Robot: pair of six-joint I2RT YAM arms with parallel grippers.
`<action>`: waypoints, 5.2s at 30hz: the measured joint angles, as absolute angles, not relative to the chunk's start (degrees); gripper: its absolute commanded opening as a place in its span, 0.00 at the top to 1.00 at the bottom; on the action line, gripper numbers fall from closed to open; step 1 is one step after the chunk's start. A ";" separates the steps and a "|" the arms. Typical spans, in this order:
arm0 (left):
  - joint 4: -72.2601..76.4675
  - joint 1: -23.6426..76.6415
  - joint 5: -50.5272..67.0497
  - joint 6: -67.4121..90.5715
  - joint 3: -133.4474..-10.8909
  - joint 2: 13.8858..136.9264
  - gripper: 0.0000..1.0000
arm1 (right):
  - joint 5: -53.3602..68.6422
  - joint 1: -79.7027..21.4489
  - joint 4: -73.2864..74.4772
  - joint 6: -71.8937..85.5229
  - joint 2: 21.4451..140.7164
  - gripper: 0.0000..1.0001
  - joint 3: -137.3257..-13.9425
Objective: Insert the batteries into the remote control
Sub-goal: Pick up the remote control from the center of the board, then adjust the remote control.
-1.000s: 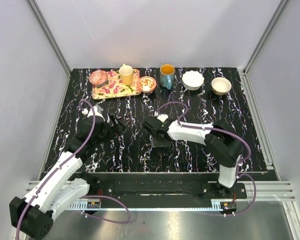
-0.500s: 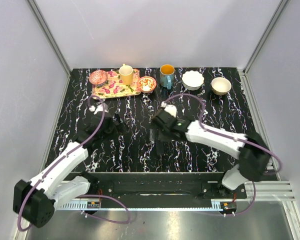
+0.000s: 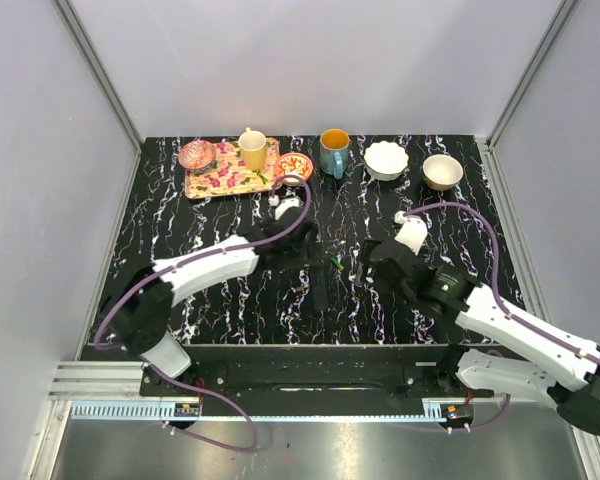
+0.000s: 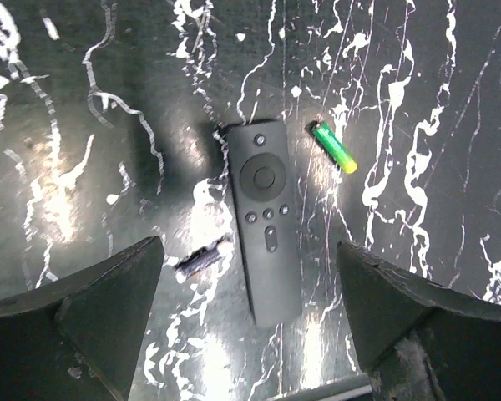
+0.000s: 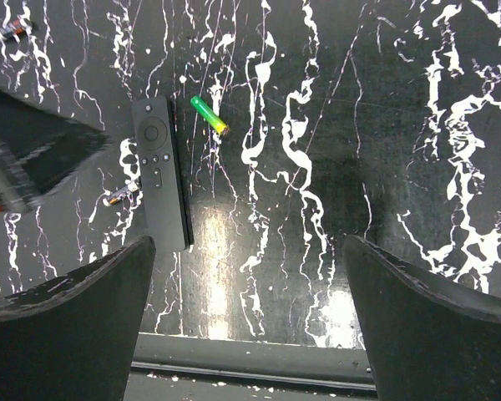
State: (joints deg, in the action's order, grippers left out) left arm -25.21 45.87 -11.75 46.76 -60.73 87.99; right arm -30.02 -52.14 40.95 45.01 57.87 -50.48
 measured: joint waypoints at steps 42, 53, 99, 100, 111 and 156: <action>-35.90 49.43 -16.99 51.05 -80.75 114.96 0.37 | -30.96 -51.92 41.78 44.64 51.42 0.00 -47.18; -42.72 51.31 -20.75 57.14 -85.71 118.28 0.76 | -30.89 -51.83 41.52 44.60 47.18 0.00 -45.23; 68.66 22.39 37.28 83.05 -24.05 75.46 1.00 | 14.59 -48.95 -9.72 44.05 55.53 0.04 -42.70; 69.23 22.39 37.47 83.66 -24.16 75.44 1.00 | 14.94 -48.95 -10.44 44.12 55.83 0.05 -42.70; 71.77 22.39 38.00 86.98 -27.42 75.16 1.00 | 17.45 -48.90 -12.60 44.14 61.63 0.15 -42.70; 1.34 35.88 12.99 47.29 -44.95 60.36 0.01 | -2.74 -52.01 26.28 25.52 66.30 1.00 -59.20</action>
State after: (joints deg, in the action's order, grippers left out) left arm 1.34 35.88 12.99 47.29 -44.95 60.36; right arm -2.74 -52.01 26.28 25.52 66.30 -59.20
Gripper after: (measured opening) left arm 0.987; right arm 0.477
